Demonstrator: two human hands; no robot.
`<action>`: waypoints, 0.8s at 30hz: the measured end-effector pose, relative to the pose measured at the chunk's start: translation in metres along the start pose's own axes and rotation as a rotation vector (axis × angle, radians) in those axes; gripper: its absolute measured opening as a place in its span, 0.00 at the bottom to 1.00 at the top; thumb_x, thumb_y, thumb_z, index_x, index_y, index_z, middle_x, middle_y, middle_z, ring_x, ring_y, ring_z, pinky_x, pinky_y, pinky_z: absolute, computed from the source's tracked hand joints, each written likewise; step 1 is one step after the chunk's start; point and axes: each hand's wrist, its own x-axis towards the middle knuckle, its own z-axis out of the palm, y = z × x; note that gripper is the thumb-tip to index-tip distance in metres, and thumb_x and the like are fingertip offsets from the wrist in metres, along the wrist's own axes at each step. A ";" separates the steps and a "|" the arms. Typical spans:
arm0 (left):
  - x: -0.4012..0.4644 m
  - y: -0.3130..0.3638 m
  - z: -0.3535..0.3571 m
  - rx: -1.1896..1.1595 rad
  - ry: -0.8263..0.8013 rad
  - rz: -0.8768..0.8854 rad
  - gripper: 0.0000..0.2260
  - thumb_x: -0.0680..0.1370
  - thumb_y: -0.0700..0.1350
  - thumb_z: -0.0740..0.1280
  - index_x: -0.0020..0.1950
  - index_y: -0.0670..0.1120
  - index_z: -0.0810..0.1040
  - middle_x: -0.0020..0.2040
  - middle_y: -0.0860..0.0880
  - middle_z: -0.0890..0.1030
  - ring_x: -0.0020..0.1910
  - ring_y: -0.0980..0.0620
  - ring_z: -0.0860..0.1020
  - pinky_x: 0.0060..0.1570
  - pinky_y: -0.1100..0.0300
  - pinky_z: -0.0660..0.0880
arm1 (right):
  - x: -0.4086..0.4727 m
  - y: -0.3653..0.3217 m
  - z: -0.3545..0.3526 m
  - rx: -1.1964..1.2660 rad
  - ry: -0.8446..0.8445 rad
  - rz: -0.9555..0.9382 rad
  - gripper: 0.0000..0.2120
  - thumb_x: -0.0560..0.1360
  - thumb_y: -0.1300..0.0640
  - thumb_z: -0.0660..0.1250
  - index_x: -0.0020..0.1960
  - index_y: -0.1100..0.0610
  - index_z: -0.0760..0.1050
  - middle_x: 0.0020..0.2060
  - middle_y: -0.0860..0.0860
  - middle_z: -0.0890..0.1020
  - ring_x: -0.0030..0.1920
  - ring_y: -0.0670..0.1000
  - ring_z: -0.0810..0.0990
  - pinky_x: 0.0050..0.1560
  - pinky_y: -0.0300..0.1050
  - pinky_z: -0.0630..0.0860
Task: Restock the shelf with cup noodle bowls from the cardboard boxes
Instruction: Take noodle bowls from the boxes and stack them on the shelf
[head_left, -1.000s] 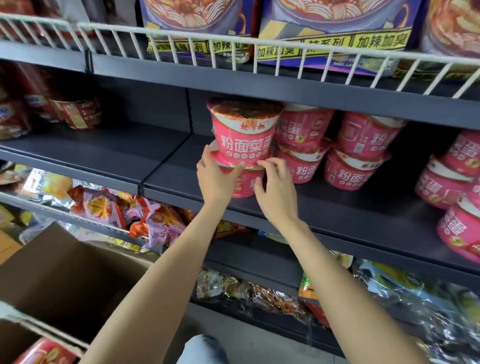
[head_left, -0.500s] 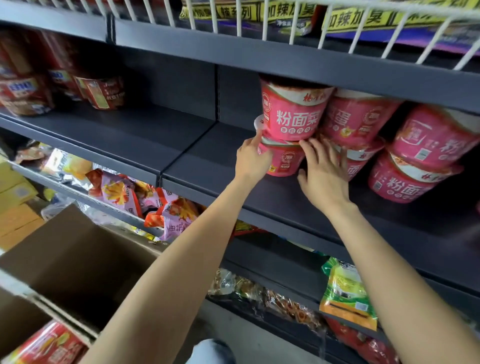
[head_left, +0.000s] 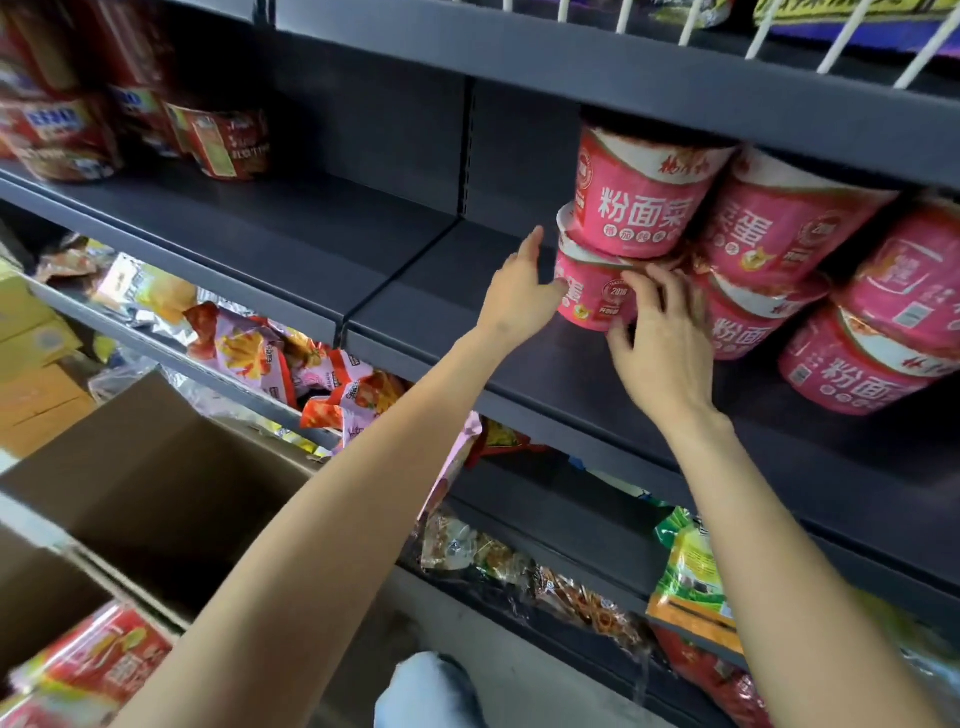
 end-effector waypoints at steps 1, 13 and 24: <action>-0.010 -0.006 -0.009 0.008 0.035 0.020 0.27 0.78 0.41 0.63 0.77 0.47 0.59 0.72 0.45 0.69 0.69 0.48 0.69 0.65 0.58 0.67 | -0.005 -0.011 0.001 0.031 0.029 -0.041 0.21 0.73 0.61 0.65 0.66 0.60 0.71 0.65 0.58 0.72 0.66 0.62 0.68 0.66 0.61 0.67; -0.249 -0.230 -0.199 0.479 0.476 -0.147 0.11 0.76 0.45 0.64 0.58 0.49 0.79 0.50 0.56 0.84 0.49 0.51 0.81 0.52 0.53 0.77 | -0.118 -0.248 0.110 0.540 -0.305 -0.613 0.11 0.72 0.60 0.60 0.48 0.56 0.81 0.42 0.50 0.83 0.44 0.54 0.81 0.42 0.47 0.79; -0.299 -0.423 -0.245 0.885 0.059 -0.520 0.30 0.77 0.65 0.59 0.75 0.52 0.65 0.79 0.49 0.56 0.79 0.51 0.47 0.75 0.47 0.41 | -0.144 -0.381 0.360 -0.044 -1.202 -1.072 0.22 0.76 0.51 0.65 0.69 0.52 0.68 0.63 0.54 0.74 0.64 0.56 0.71 0.59 0.51 0.72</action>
